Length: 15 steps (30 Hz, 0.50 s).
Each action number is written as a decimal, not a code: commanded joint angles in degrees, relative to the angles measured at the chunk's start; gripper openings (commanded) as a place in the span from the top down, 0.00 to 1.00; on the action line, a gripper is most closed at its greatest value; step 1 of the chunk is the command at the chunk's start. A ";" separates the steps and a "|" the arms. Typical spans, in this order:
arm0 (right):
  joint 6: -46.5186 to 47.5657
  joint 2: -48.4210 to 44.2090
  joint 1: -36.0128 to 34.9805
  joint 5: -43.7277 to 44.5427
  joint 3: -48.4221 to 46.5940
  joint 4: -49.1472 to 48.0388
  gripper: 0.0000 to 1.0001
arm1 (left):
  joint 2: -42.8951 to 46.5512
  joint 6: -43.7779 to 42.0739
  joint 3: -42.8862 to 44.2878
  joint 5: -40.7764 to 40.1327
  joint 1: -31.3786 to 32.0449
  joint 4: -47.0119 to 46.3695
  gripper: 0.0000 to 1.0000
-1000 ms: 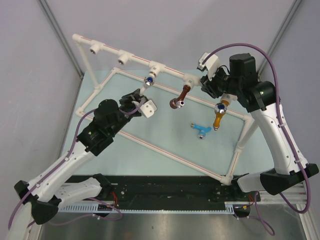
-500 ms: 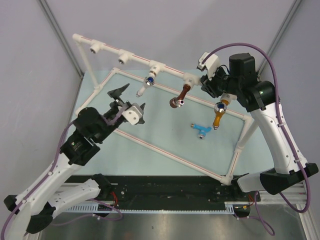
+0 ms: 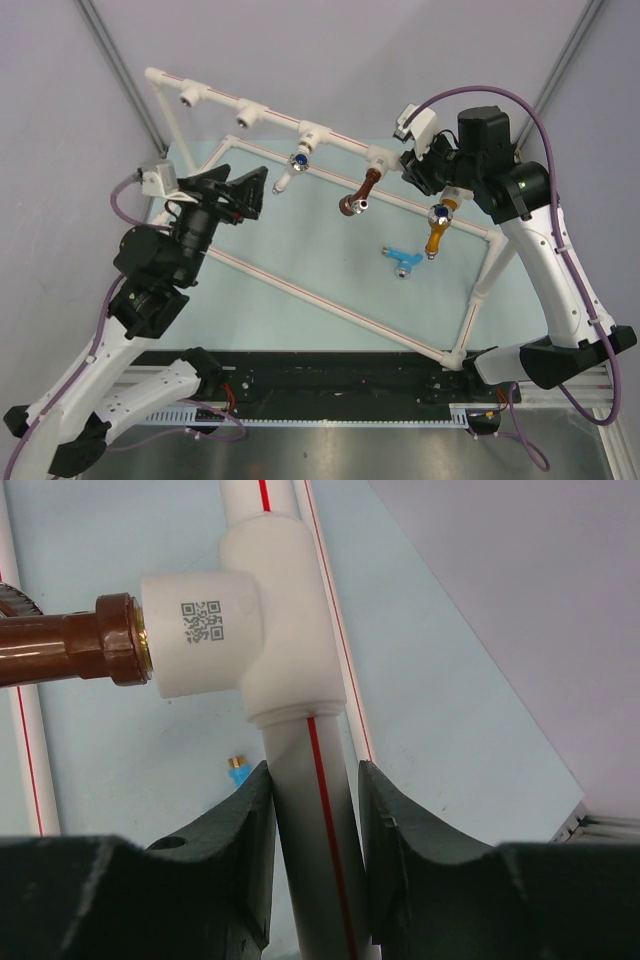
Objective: Install the water faucets
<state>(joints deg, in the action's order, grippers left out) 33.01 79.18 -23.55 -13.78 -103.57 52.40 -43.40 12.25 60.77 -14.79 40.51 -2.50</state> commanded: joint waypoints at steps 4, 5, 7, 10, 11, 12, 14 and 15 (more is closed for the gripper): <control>-5.50 0.54 -0.18 4.82 0.74 1.48 1.00 | 0.86 40.98 -0.13 -13.96 -3.95 7.94 0.12; -5.51 0.54 -0.18 4.82 0.74 1.47 1.00 | 0.68 45.97 -0.30 -13.43 -4.21 8.82 0.13; -5.51 0.63 -0.18 4.73 0.74 1.48 1.00 | 0.25 52.92 -0.74 -10.64 -5.09 10.85 0.14; -5.51 0.63 -0.27 4.64 0.74 1.47 1.00 | -1.25 59.10 -2.06 -5.54 -6.84 11.38 0.15; -5.42 0.54 -0.27 4.55 0.74 1.39 1.00 | -2.38 62.42 -2.32 -1.43 -8.15 11.47 0.15; -5.42 0.71 -0.27 4.55 0.74 1.47 1.00 | -3.00 63.94 -2.67 0.88 -8.78 11.64 0.15; -5.42 0.45 -0.44 4.47 0.74 1.39 1.00 | -4.15 66.76 -2.76 4.31 -9.83 12.08 0.15; -5.42 0.28 -0.44 4.55 0.82 1.30 1.00 | -4.76 67.20 -2.77 4.85 -9.84 12.26 0.15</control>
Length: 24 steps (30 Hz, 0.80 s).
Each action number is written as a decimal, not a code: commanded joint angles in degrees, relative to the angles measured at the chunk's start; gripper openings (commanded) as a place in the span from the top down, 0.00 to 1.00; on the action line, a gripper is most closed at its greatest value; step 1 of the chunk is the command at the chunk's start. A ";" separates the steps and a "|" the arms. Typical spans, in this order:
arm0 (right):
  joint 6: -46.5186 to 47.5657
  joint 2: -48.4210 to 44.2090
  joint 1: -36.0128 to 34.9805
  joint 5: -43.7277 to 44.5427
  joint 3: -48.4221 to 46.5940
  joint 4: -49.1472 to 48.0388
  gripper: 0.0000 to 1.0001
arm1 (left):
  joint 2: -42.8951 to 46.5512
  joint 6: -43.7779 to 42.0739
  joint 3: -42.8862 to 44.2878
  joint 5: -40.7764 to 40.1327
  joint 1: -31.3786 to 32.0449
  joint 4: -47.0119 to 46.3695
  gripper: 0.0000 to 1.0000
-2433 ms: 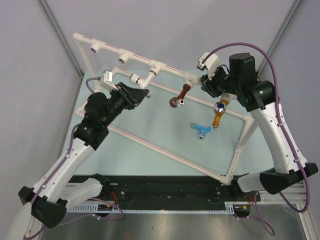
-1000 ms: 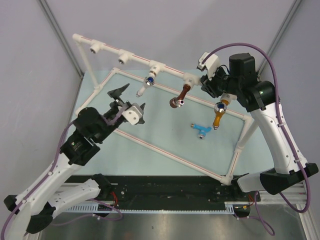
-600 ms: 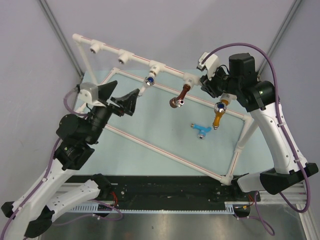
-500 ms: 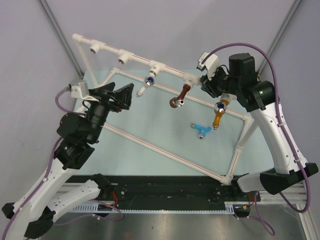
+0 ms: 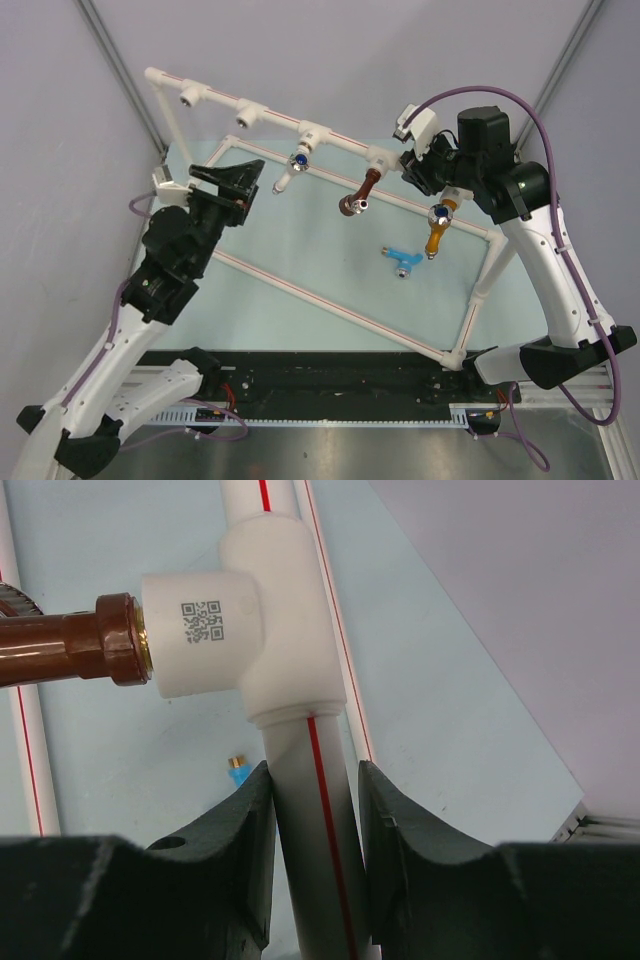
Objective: Install the water faucets
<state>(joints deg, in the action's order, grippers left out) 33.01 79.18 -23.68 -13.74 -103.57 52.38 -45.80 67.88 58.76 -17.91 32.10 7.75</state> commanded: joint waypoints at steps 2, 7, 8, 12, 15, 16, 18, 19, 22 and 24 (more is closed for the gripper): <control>-5.33 0.01 -0.23 4.51 1.00 1.32 1.00 | -3.06 12.45 -1.10 8.94 -1.51 2.01 0.15; -5.42 0.01 -0.40 4.60 1.09 1.32 1.00 | -5.26 14.30 -1.46 11.32 -1.69 0.78 0.16; -5.42 0.01 -0.31 4.51 1.09 1.32 1.00 | -5.61 14.65 -1.54 11.58 -1.69 0.17 0.16; -5.33 -0.16 -0.31 4.68 1.18 1.32 1.00 | -6.58 15.53 -1.81 11.59 -1.86 -1.33 0.17; -5.33 -0.08 -0.40 4.77 1.18 1.23 1.00 | -7.19 16.67 -2.25 11.32 -2.13 -2.39 0.18; -5.33 -0.25 -0.49 4.69 1.18 1.32 1.00 | -7.46 17.37 -2.42 11.41 -2.21 -2.65 0.18; -5.33 -0.25 -0.31 4.77 1.26 1.23 1.00 | -7.63 17.90 -3.12 11.41 -2.48 -3.96 0.19; -5.24 -0.34 -0.40 4.77 1.26 1.15 1.00 | -7.64 18.34 -3.30 11.15 -2.56 -4.06 0.19; -5.33 -0.51 -0.49 4.86 1.44 1.15 1.00 | -7.72 18.61 -3.74 10.71 -2.92 -4.76 0.21; -5.33 -0.51 -0.40 4.86 1.53 1.15 1.00 | -7.90 18.69 -4.01 10.35 -3.18 -4.85 0.23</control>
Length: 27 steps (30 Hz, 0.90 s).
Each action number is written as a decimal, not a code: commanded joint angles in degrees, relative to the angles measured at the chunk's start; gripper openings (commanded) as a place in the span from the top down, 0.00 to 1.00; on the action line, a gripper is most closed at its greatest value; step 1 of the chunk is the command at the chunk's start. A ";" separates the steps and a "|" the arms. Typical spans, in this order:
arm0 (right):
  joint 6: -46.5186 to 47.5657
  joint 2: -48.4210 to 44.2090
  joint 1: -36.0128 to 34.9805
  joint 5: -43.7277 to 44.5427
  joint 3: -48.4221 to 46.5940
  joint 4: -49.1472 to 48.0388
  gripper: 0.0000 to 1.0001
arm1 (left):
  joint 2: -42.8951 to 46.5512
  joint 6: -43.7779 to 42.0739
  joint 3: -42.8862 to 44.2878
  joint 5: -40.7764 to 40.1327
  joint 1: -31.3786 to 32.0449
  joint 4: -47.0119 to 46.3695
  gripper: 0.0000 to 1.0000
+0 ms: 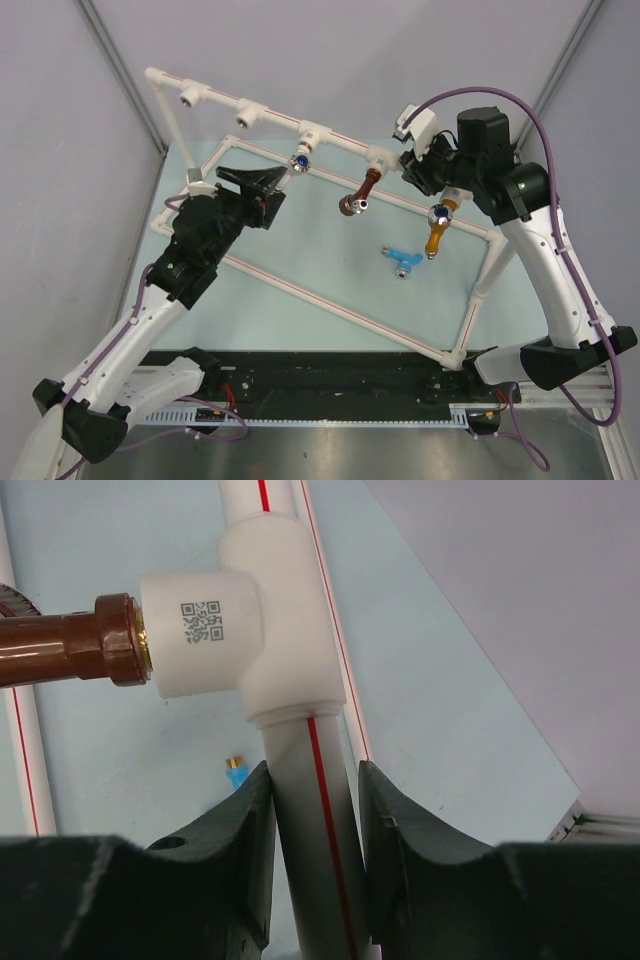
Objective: Install the water faucets
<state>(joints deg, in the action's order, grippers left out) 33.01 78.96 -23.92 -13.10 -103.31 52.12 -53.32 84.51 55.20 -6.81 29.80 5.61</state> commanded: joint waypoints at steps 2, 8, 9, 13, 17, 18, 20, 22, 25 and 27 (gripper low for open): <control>-5.33 -0.47 -0.25 4.23 1.27 1.41 1.00 | -0.38 2.32 -0.97 -1.01 -1.15 -3.05 0.25; -5.24 -0.30 -0.25 4.31 1.35 1.41 1.00 | -0.47 2.77 -2.29 -0.66 -1.76 -4.29 0.35; -5.24 -0.30 -0.25 4.31 1.35 1.41 1.00 | -0.38 2.77 -2.38 -0.66 -1.85 -4.46 0.39; -5.24 -0.47 -0.25 4.31 1.53 1.41 1.00 | -0.21 2.68 -2.73 -0.66 -2.55 -4.73 0.53; -5.24 -0.56 -0.25 4.32 1.62 1.41 1.00 | -0.12 2.15 -3.17 -0.14 -3.08 -5.34 0.71; -5.15 -0.65 -0.16 4.40 1.62 1.41 1.00 | -0.03 1.80 -3.17 0.04 -3.08 -5.34 0.76; -5.15 -0.56 -0.25 4.40 1.53 1.32 1.00 | -0.20 0.92 -2.99 0.22 -3.26 -6.91 0.81; -5.15 -0.56 -0.34 4.32 1.62 1.41 1.00 | -0.21 -1.36 -2.47 0.04 -3.43 -7.10 0.89; -5.15 -0.65 -0.34 4.40 1.62 1.32 1.00 | -0.64 -6.45 -0.80 -0.31 -3.43 -7.10 0.96; -5.15 -0.65 -0.42 4.49 1.53 1.41 1.00 | -1.17 -11.88 1.04 -0.75 -3.43 -6.75 1.00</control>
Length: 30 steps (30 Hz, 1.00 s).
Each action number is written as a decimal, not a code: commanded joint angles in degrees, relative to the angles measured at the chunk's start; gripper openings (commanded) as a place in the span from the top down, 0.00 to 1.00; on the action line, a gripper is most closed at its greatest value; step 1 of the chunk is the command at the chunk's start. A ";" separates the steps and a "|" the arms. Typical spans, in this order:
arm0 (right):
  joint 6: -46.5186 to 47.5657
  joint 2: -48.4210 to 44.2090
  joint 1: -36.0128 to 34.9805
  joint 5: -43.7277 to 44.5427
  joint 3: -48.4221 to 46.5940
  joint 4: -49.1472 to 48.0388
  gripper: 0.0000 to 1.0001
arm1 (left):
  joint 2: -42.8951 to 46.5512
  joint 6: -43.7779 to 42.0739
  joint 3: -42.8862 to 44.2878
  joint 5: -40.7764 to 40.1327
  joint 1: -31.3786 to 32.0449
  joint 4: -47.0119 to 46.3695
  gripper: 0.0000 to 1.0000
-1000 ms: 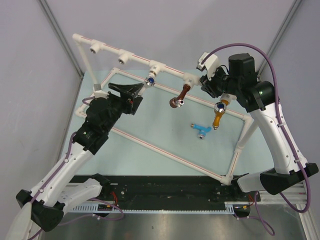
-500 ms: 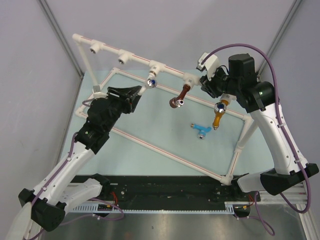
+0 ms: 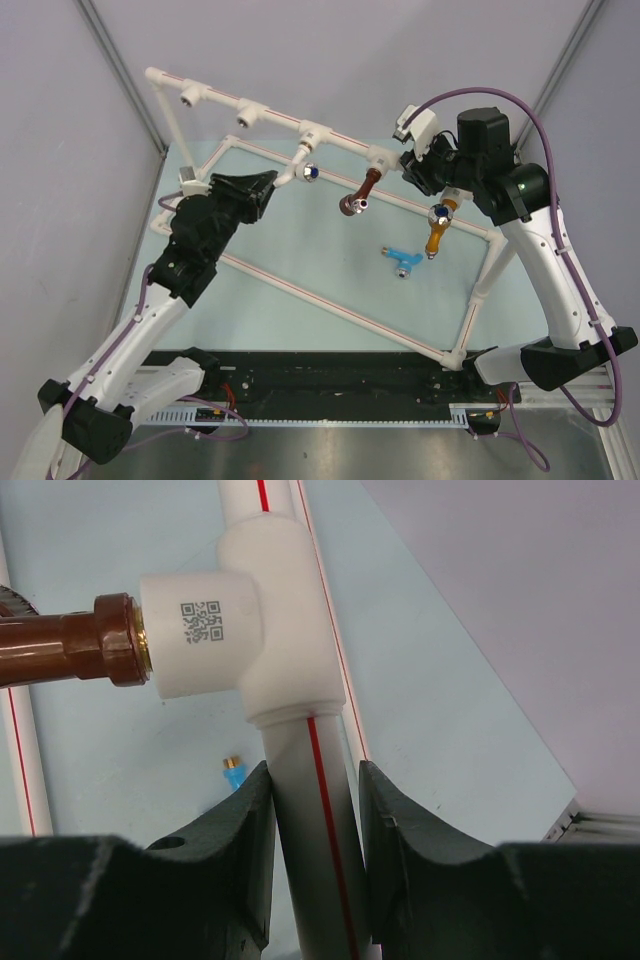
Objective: Install the water faucets
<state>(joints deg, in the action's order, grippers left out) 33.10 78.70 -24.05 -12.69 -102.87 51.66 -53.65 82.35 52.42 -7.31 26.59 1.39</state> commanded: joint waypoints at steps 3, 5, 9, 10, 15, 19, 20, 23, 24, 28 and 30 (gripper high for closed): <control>-5.24 -0.39 -0.20 4.07 1.09 1.78 1.00 | -1.28 -17.09 6.63 -1.04 -0.22 -1.65 1.00; -5.24 -0.47 -0.20 4.07 1.18 1.87 1.00 | -1.46 -21.07 8.04 -1.39 -0.22 -0.07 1.00; -5.24 -0.30 -0.21 4.07 1.09 1.87 1.00 | -2.34 -34.95 11.29 -2.09 -0.22 1.86 1.00; -5.24 -0.30 -0.38 3.90 1.09 1.87 1.00 | -2.77 -37.32 11.91 -1.83 -0.13 2.21 1.00; -5.24 -0.21 -0.38 4.07 0.92 1.95 1.00 | -3.74 -53.06 14.81 2.82 0.04 2.39 1.00; -5.24 0.05 -0.47 4.07 0.92 2.04 1.00 | -4.53 -65.18 18.14 5.37 1.88 5.19 1.00; -5.24 0.14 -0.47 4.07 0.83 2.04 1.00 | -4.80 -70.08 18.67 5.38 2.41 5.73 1.00; -5.24 0.23 -0.38 4.07 0.65 2.13 1.00 | -5.32 -80.19 21.05 5.55 5.04 8.19 1.00; -5.24 0.32 -0.55 4.16 0.57 2.04 1.00 | -5.85 -82.15 21.57 5.47 6.79 9.41 1.00; -5.33 0.76 -0.64 4.16 0.39 2.39 1.00 | -7.78 -92.17 24.82 4.32 11.28 12.67 0.99; -5.33 0.58 -0.82 4.25 0.30 2.39 1.00 | -8.75 -96.22 25.71 3.62 13.65 14.42 0.95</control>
<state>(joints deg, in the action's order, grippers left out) 33.08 78.74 -24.34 -12.43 -102.76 51.46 -60.82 1.28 74.24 -4.27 36.21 13.93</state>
